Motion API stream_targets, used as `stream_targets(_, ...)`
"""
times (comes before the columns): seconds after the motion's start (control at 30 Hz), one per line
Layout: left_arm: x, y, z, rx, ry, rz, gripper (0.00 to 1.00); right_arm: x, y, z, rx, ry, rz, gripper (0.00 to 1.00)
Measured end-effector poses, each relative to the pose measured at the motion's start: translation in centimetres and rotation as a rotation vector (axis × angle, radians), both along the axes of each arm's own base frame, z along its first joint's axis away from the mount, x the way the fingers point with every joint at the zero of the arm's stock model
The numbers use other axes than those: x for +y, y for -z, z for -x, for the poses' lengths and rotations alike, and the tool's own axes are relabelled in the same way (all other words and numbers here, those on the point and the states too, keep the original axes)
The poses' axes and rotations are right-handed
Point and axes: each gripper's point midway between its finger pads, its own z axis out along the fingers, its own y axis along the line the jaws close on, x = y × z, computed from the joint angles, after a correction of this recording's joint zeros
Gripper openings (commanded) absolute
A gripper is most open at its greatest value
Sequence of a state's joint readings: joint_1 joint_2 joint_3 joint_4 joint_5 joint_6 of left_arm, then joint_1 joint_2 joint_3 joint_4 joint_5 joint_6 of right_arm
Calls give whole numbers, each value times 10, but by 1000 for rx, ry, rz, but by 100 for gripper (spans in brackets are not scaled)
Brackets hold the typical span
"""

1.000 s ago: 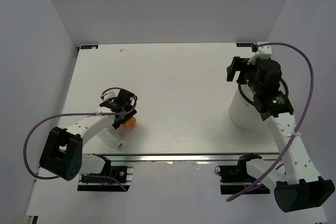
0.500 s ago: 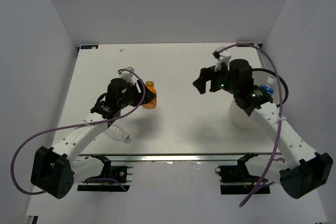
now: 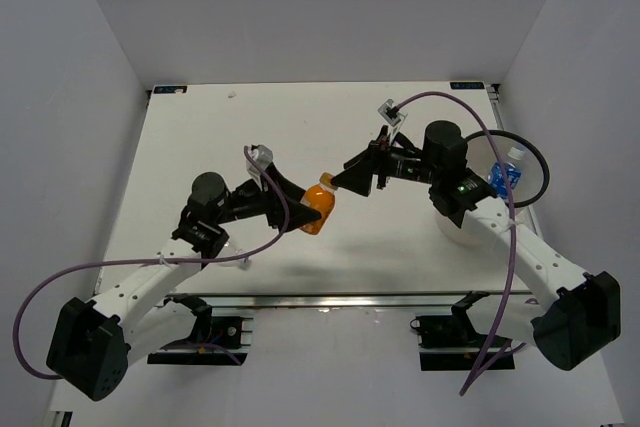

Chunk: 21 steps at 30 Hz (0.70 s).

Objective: Put the plastic bottles in the bin

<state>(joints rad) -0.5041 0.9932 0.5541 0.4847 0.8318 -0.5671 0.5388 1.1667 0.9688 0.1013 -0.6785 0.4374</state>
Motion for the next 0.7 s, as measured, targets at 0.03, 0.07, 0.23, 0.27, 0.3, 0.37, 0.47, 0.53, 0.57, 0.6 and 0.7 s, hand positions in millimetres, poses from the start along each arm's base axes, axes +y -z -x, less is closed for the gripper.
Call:
stream_targets(0.03,-1,0,2,-4,13,1,31,1,-3,1,10,-3,-17,89)
stream_targets(0.07,-3,-1,5,-12,26,4,31,2,-7,1,17,-3,-33,89)
stream_targets(0.23,-7,-5,9,-36,52,14,29,6,-21,14,30,-24,-101,89)
stream_targets(0.27,-8,-6,9,-36,54,13,29,7,-23,16,32,-29,-109,89)
stream_targets(0.3,-9,-6,8,-36,57,13,29,9,-24,19,36,-34,-115,89)
stream_targets(0.37,-11,-7,6,-35,55,14,30,11,-25,22,45,-42,-120,87)
stream_targets(0.47,-13,-11,2,-36,42,16,30,17,-24,27,67,-58,-122,85)
stream_targets(0.53,-14,-17,-2,-45,27,24,30,20,-21,28,84,-59,-119,81)
stream_targets(0.57,-15,-20,-4,-52,20,29,30,21,-20,27,92,-50,-118,73)
stream_targets(0.6,-15,-23,-5,-56,13,35,30,22,-19,26,99,-42,-118,65)
stream_targets(0.7,-15,-24,-9,-55,-1,40,30,23,-19,21,113,-8,-125,37)
